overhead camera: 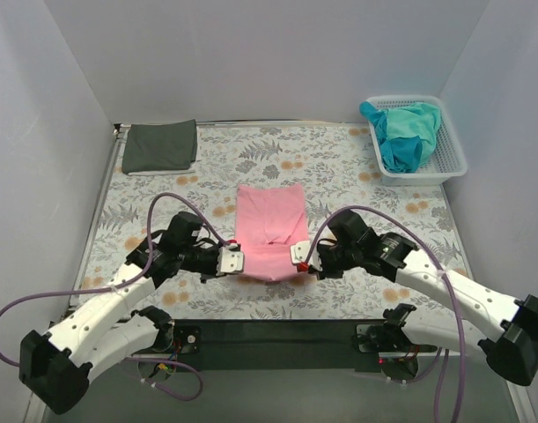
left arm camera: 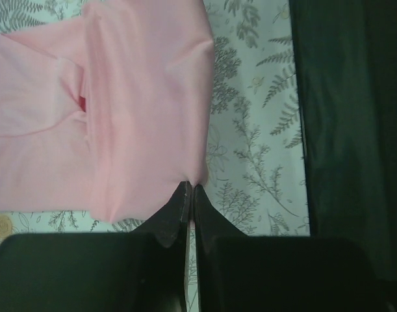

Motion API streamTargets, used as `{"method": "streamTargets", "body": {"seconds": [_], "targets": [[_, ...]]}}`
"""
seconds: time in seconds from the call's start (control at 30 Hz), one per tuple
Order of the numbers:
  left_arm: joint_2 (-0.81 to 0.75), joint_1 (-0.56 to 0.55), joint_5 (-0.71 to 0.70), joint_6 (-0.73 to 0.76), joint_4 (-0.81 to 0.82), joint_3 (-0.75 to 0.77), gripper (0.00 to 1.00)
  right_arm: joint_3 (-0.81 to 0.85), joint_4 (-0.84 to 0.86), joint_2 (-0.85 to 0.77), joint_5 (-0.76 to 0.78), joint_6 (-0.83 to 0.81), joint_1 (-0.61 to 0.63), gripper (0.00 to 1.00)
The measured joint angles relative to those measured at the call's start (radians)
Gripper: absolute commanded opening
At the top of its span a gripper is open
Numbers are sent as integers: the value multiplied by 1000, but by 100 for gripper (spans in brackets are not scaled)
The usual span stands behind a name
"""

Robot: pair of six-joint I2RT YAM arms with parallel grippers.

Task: Fold and stack the t-shirts
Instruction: Fold the tshirt

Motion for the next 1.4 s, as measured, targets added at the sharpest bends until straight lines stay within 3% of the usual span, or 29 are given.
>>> {"method": "streamTargets", "body": {"seconds": [0.37,0.7,0.97,1.4], "targets": [[-134,-3,127,-47,-280,182,0,130,-125,-108,-55,31,50,1],[-116,-3,79,-127,-263,186,0,154,-141,-60,-24,-40,40,1],[-89,23,65,-154,-220,199,0,209,-141,11,-50,-126,-59,1],[133,263,158,-179,-220,297,0,320,-141,213,-154,-208,-200,1]]}}
